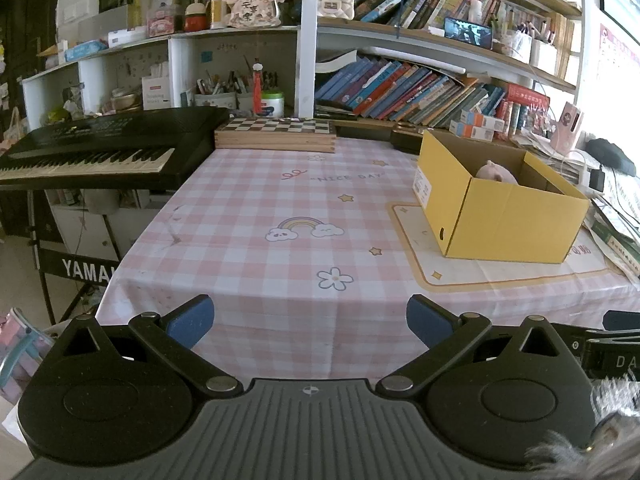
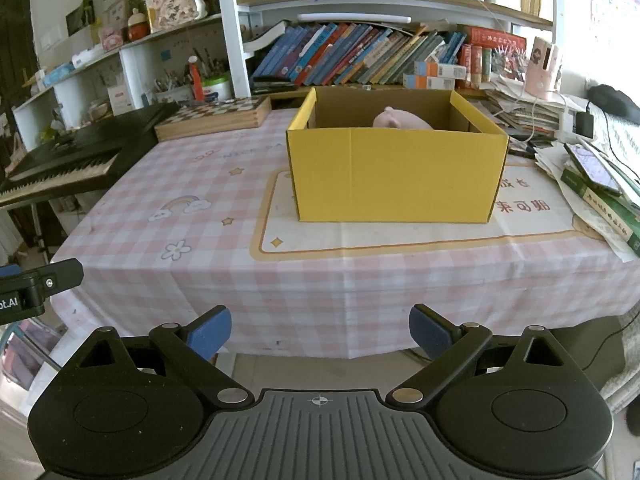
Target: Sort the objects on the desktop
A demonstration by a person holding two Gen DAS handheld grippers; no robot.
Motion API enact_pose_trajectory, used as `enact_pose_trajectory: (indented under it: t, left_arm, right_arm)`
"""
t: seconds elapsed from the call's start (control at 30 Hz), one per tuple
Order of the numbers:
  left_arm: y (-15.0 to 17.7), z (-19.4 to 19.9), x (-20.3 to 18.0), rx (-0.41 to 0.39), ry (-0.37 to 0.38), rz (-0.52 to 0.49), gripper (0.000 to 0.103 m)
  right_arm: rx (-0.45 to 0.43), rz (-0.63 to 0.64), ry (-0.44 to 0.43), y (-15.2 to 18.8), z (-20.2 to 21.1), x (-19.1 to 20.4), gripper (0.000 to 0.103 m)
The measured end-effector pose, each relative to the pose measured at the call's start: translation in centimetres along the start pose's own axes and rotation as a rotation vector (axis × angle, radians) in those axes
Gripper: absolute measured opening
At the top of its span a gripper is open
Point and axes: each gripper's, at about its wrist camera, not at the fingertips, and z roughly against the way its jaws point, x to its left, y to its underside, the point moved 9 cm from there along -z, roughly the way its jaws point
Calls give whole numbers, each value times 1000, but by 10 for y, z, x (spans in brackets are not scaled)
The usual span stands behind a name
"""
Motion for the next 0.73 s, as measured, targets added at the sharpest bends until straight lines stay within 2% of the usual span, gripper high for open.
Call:
enact_pose_trajectory:
  t: [0.73]
  left_arm:
    - [-3,-8,2,-3,1,4,103]
  right_arm:
    - [7,6,1,1,-3,4,97]
